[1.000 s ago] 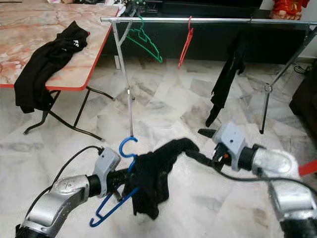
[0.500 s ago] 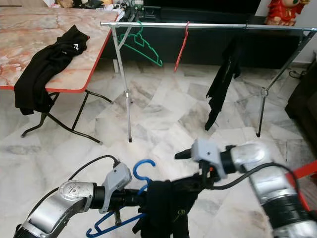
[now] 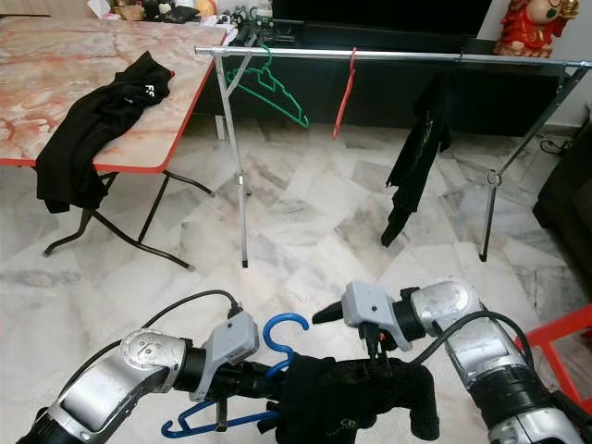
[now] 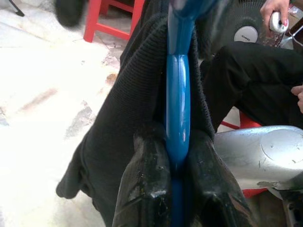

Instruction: Hang hanger

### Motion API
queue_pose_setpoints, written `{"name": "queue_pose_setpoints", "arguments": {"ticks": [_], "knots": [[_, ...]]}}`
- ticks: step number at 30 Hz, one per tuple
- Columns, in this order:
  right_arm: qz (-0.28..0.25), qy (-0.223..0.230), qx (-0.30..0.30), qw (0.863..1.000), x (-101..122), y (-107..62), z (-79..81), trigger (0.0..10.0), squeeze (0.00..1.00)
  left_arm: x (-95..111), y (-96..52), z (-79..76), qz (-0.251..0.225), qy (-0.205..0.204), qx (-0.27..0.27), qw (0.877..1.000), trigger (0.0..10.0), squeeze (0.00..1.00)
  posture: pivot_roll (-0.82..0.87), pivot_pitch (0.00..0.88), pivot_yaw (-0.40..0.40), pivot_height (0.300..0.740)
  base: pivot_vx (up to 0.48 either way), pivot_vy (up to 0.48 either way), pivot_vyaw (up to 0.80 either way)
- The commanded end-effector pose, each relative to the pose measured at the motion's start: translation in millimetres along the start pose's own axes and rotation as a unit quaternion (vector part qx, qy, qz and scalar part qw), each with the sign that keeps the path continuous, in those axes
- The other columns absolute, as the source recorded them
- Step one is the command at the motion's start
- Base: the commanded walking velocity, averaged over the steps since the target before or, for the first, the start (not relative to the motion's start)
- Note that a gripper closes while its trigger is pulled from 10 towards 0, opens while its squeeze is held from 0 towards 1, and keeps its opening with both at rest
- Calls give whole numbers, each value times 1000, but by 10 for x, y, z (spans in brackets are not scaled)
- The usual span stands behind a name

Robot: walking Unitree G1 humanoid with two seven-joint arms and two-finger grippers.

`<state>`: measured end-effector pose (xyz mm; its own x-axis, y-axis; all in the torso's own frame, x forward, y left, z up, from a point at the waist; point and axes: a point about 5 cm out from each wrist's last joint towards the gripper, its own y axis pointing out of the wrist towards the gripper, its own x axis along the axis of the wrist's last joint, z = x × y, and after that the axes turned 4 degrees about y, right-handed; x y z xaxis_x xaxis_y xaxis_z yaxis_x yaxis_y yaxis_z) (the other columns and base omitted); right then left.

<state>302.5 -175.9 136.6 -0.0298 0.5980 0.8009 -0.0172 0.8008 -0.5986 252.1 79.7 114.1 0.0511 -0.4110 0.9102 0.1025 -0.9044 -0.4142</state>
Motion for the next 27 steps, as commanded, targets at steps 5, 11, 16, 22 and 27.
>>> {"name": "queue_pose_setpoints", "arguments": {"ticks": [5, 11, 16, 22, 27], "knots": [[9, -16, -5, 1000, -26, 75, -23, 10000, 0, 95, -15, 2, 5, 30, -11, 999, 10000, 0, 55, 149, -82, 740, 0, 0, 0], [5, -12, 11, 1000, -63, 193, 3, 10000, 0, 125, -1, -5, 4, 33, -17, 999, 10000, 0, 62, 154, -77, 740, 0, 0, 0], [18, -12, 41, 999, -121, 270, 65, 10000, 0, 148, 25, -7, 5, 39, -21, 999, 10000, 0, 66, 156, -79, 740, 0, 0, 0], [25, -16, 40, 999, -144, 356, 52, 10000, 0, 156, 36, 0, 6, 43, -21, 999, 10000, 0, 67, 163, -81, 740, 0, 0, 0], [17, -13, 40, 999, -129, 384, 53, 0, 0, 159, 40, 3, 6, 42, -20, 999, 10000, 0, 66, 162, -78, 740, 0, 0, 0]]}}
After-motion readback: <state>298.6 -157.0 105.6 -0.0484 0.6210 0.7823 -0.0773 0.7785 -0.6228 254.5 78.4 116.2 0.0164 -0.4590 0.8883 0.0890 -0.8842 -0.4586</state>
